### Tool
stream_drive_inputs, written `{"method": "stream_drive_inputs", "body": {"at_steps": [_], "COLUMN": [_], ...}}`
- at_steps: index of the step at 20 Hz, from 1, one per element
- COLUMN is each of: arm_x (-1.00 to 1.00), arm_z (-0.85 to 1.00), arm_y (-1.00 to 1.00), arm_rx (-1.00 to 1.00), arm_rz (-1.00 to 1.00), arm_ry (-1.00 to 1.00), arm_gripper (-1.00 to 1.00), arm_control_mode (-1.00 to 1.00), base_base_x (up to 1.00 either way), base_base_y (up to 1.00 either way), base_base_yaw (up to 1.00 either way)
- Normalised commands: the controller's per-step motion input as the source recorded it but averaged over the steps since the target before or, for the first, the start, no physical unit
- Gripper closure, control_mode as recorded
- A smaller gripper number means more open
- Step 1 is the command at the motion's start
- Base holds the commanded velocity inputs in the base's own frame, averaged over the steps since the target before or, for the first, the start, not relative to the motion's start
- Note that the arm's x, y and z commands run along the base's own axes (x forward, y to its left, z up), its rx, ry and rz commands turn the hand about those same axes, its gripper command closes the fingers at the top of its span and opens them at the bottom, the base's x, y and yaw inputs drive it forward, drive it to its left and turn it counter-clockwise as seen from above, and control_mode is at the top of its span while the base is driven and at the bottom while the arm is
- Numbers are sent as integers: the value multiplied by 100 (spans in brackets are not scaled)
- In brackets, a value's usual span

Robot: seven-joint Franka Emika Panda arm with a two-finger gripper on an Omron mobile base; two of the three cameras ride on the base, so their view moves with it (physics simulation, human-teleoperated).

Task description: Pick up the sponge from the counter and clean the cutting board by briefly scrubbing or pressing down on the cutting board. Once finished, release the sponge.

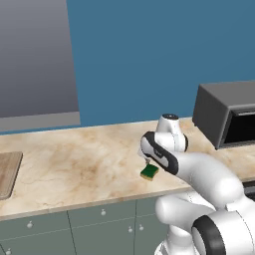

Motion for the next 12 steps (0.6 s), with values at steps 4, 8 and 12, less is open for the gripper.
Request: {"method": "stream_drive_inputs", "body": {"at_steps": [4, 8, 12], "arm_x": [14, 15, 12], "arm_z": [-23, -21, -21], "arm_y": [3, 5, 5], "arm_rx": [0, 0, 0], "arm_rz": [-6, -5, -4], "arm_ry": [0, 0, 0], "arm_gripper": [-100, -100, -100], "arm_control_mode": [-100, -100, -100], "base_base_x": [0, 0, 0], "base_base_y": [0, 0, 0], "base_base_yaw": [0, 0, 0]}}
